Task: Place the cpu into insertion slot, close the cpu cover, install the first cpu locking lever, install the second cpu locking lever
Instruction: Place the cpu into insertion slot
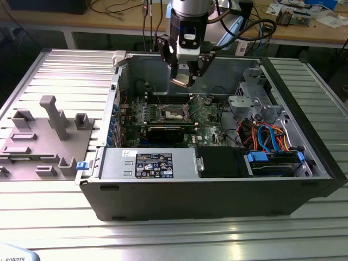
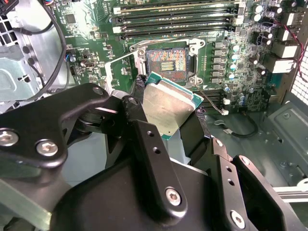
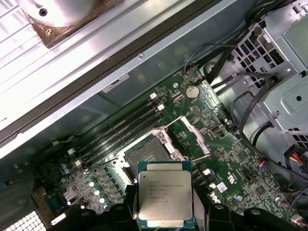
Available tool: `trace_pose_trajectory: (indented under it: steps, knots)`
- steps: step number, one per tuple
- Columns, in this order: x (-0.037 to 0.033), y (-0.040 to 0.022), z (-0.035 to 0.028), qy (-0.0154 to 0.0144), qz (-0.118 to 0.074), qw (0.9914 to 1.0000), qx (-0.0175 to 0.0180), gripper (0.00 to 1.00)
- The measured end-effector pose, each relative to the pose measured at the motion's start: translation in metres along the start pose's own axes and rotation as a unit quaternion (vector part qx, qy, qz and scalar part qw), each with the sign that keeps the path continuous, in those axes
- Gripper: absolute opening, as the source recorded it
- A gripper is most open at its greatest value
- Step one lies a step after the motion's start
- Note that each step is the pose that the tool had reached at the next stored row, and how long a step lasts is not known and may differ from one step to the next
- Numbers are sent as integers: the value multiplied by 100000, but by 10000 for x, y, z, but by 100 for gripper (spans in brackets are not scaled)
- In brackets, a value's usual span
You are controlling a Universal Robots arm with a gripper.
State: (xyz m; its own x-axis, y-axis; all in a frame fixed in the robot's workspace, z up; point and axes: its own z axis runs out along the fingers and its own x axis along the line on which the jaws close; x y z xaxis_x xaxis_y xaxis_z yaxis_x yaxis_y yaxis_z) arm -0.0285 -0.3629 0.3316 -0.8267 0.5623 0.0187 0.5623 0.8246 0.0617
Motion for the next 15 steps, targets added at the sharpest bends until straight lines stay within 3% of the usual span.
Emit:
trace_pose_trajectory:
  steps: [15]
  knots:
    - [0, 0, 0, -40, 641, 99998, -14, 54]
